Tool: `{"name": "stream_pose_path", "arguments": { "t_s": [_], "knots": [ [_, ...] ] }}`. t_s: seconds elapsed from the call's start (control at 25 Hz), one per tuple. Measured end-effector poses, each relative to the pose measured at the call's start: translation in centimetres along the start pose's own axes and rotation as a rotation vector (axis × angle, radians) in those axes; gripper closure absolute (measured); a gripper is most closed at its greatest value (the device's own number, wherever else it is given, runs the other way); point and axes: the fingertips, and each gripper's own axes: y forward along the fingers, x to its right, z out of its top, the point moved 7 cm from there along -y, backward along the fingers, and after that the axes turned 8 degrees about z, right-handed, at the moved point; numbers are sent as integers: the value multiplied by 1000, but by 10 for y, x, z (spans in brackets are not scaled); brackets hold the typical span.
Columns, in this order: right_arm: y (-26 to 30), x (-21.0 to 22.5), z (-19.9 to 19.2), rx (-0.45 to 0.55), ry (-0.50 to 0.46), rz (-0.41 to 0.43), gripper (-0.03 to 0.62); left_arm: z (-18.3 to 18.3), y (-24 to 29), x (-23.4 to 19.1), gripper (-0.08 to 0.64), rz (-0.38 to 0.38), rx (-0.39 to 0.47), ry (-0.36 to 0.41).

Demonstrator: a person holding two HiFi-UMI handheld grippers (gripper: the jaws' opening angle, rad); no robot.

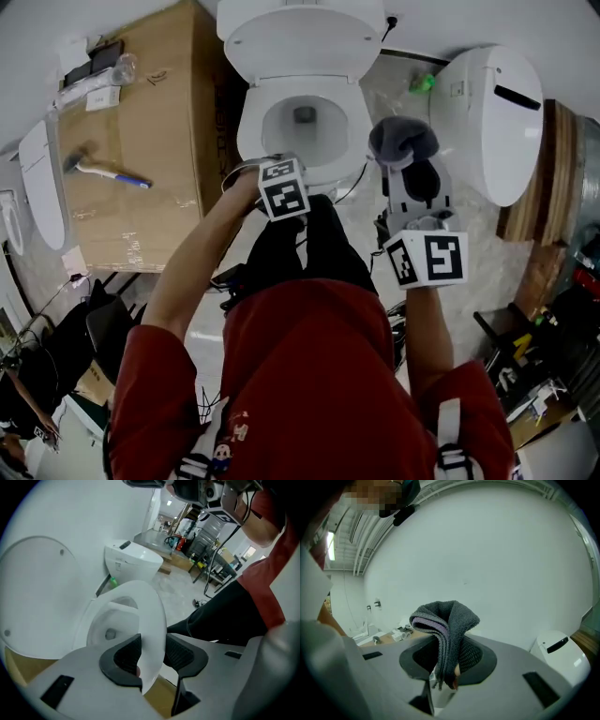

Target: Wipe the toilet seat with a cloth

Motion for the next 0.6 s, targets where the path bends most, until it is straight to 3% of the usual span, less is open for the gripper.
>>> {"name": "stream_pose_path", "arguments": {
  "t_s": [0.44, 0.6],
  "knots": [
    [27, 21, -86, -136, 52, 8, 514, -33, 99, 46, 370, -121, -108, 116],
    [35, 27, -124, -180, 66, -2, 514, -47, 135, 52, 374, -155, -114, 106]
  ]
}}
